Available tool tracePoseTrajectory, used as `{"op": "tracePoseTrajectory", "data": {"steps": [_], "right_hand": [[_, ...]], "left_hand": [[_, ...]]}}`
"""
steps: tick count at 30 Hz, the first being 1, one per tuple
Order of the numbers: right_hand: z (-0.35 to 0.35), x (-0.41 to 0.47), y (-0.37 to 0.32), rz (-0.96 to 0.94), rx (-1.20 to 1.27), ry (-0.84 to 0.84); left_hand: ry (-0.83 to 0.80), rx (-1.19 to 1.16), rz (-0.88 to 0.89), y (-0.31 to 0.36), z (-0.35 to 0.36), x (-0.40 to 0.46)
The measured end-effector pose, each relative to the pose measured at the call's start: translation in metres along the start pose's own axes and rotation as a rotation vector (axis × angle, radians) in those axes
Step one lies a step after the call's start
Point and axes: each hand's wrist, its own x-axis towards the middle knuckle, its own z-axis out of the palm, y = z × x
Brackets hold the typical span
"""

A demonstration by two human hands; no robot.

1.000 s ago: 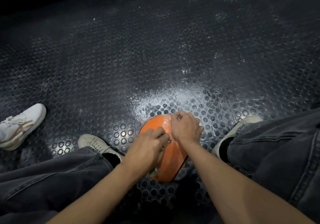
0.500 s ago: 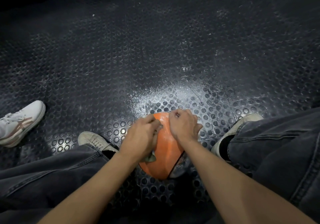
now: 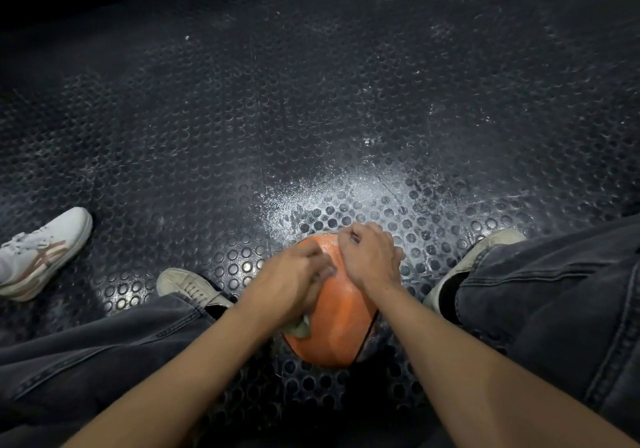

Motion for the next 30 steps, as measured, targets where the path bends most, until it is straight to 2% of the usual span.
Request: {"op": "tracePoseTrajectory", "data": {"steps": [2,3,5,8,12,14,17,21,22,24,26,27,28,30], "right_hand": [[0.002,-0.001,-0.004,-0.017,-0.02,-0.014],[0.003,-0.002,-0.006,-0.011,-0.032,-0.008],[0.004,-0.002,-0.006,0.005,-0.05,0.009],[0.003,0.001,-0.005,0.051,-0.009,0.016],[0.012,0.004,-0.013,0.091,-0.018,0.013],[0.012,0.004,-0.011,0.107,-0.005,0.043],[0.007,0.006,-0.002,0.11,0.015,0.042],[0.009,0.004,-0.007,0.03,0.006,0.003],[0.01,0.003,-0.008,0.02,-0.01,0.01],[0.008,0.002,-0.008,0.017,-0.02,0.038],[0.005,0.002,-0.004,0.012,-0.009,0.031],[0.004,0.005,-0.004,-0.001,-0.006,0.012],[0.004,0.006,-0.005,-0.018,-0.005,-0.007],[0.006,0.006,-0.01,-0.036,-0.001,-0.016]], "left_hand": [[0.084,-0.022,-0.187,-0.016,-0.001,0.015],[0.105,-0.022,-0.223,-0.019,0.001,0.016],[0.108,-0.037,-0.13,-0.008,0.004,0.009],[-0.017,-0.066,0.061,0.003,0.004,-0.012],[0.101,-0.031,-0.192,-0.024,0.003,0.013],[0.119,-0.044,-0.137,-0.015,0.006,0.011],[0.004,-0.062,0.052,0.0,0.006,-0.004],[0.031,-0.011,-0.194,-0.023,-0.001,0.03],[0.036,-0.002,-0.204,-0.025,0.0,0.032],[0.038,-0.057,-0.073,-0.019,-0.001,0.021],[-0.038,-0.128,0.07,-0.009,-0.003,0.002],[-0.076,-0.12,0.089,-0.009,-0.004,0.0],[-0.059,-0.09,0.063,-0.013,-0.003,0.005],[0.044,-0.055,-0.097,-0.024,0.0,0.024]]}}
